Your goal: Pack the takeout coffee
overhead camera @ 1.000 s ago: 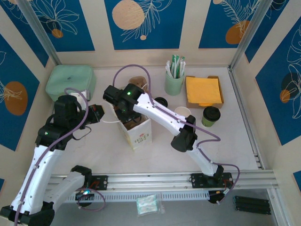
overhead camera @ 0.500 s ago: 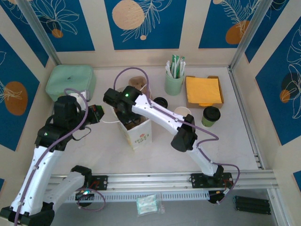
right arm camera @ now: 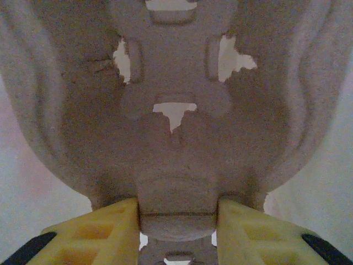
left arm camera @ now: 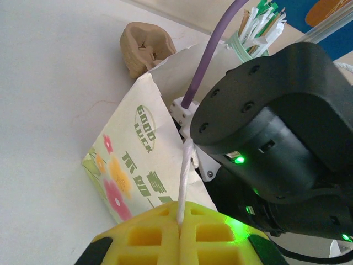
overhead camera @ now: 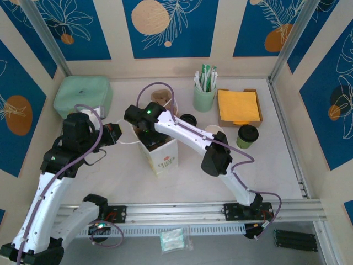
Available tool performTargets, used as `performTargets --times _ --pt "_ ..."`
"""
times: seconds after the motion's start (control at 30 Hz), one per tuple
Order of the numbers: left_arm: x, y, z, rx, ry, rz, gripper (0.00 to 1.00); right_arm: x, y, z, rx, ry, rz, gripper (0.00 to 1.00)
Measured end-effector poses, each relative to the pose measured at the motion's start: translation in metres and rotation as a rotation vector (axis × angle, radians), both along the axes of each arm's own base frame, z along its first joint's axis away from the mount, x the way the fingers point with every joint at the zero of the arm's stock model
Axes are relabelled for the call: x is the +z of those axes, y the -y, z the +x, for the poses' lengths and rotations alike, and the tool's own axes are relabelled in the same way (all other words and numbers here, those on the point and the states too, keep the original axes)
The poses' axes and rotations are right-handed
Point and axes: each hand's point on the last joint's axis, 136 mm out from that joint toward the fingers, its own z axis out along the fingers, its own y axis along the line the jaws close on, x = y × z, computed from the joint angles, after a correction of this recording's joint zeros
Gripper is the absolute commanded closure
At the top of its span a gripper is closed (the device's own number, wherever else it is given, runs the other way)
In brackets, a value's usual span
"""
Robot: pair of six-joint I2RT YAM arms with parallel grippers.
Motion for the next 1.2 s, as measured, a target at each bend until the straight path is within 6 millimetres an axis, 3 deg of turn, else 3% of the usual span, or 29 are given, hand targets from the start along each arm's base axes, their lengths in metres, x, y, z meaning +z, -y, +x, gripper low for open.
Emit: performTargets --times 0.67,1.2 --pt "-0.001 0.0 0.0 0.0 -0.003 0.001 1.0 -0.044 0.006 0.007 -0.065 -0.082 0.008 0.62" --pt "-0.001 -0.004 -0.003 0.014 -0.005 0.01 1.0 -0.05 0.011 0.007 -0.105 -0.087 0.039 0.62"
